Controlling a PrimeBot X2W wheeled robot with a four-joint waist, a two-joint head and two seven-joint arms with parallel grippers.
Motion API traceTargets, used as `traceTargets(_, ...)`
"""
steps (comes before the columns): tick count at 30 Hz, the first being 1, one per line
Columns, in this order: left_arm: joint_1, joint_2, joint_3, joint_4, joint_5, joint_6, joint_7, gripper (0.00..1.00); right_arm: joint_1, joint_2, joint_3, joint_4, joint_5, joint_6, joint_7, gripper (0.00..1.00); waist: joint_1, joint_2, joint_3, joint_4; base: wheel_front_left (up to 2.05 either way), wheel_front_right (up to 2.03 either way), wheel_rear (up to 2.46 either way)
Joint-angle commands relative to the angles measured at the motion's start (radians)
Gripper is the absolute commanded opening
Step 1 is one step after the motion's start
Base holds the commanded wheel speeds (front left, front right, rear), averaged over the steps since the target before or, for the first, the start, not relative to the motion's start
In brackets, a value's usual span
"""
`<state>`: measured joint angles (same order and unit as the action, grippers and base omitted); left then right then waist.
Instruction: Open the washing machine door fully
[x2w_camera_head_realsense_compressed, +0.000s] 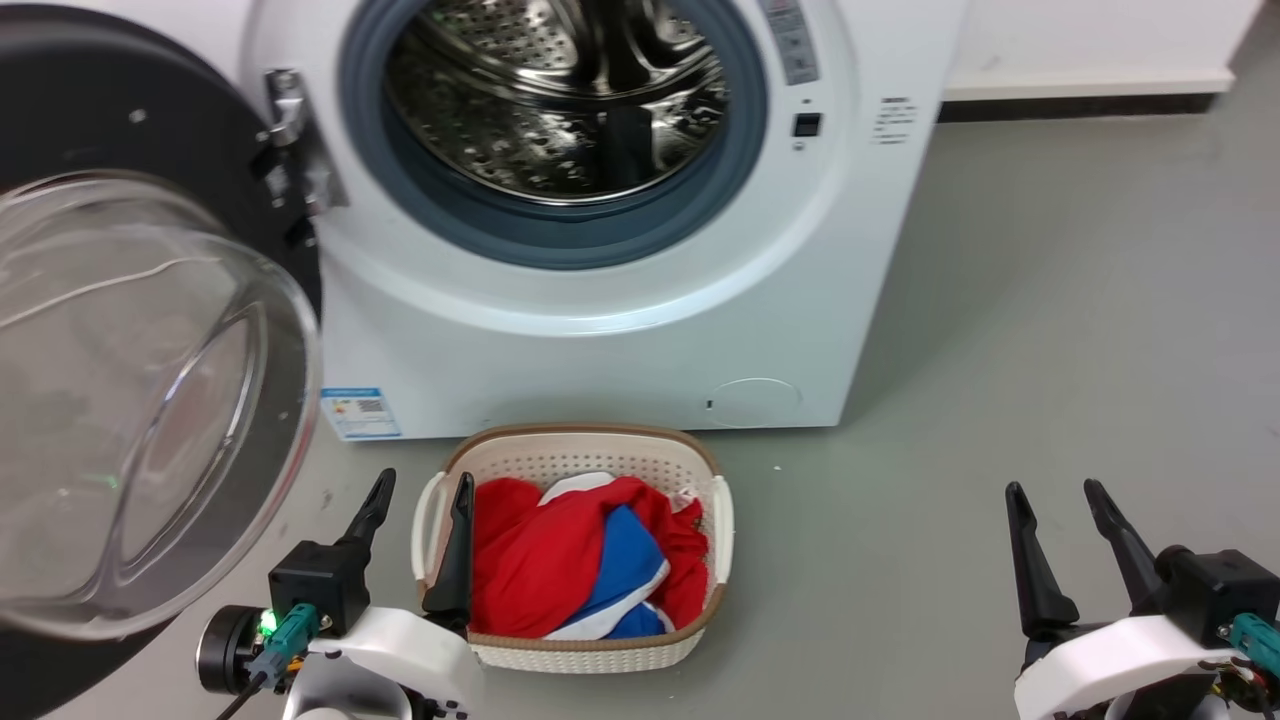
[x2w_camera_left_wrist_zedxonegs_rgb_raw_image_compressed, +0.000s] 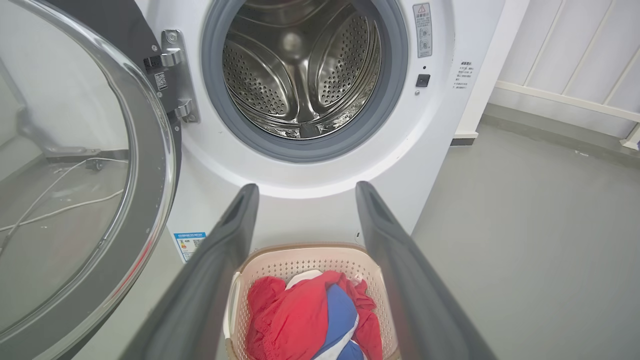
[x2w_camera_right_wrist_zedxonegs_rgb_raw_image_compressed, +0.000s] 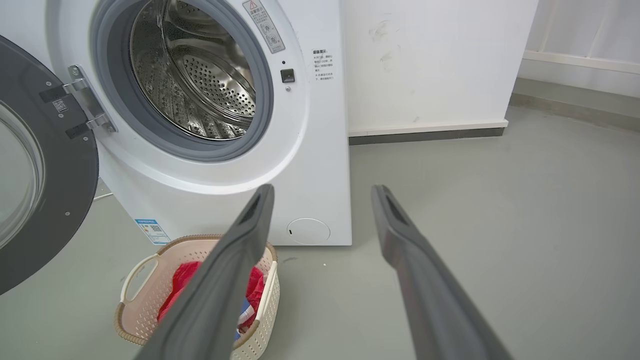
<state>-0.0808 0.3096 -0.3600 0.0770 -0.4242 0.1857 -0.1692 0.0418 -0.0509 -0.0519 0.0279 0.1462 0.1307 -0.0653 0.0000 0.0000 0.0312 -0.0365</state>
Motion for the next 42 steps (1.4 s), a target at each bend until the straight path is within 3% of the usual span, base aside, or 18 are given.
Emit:
traceTargets(1,-0.003,0.0,-0.001,0.01,-0.001,0.001,-0.009,1.0,0.011,0.001,0.002,-0.006,-0.007,0.0,0.003,1.0,0.0,0.0,-0.007,-0.027,0.0,0.0,0.0)
traceTargets(19,0.028,-0.009,0.012,0.054,-0.014,0.043,-0.026,1.0,0.007,0.001,0.034,-0.021,-0.026,0.0,0.015,1.0,0.0,0.0,-0.032,-0.025,0.0,0.0,0.0)
traceTargets(39,0.017,0.006,0.007,0.043,-0.017,0.042,-0.044,1.0,0.014,0.001,0.018,-0.021,-0.033,0.0,0.004,1.0,0.0,0.0,-0.027,-0.022,0.0,0.0,0.0)
traceTargets(40,0.021,0.002,0.007,0.046,-0.014,0.043,-0.041,0.0,0.009,0.0,0.019,-0.02,-0.031,0.0,0.008,0.0,0.0,0.0,-0.027,-0.022,0.0,0.0,0.0)
traceTargets(42,0.028,-0.007,0.004,0.061,-0.015,0.042,-0.039,0.0,0.014,0.0,0.02,-0.002,-0.029,0.0,0.009,0.0,0.0,0.0,-0.027,-0.022,0.0,0.0,0.0)
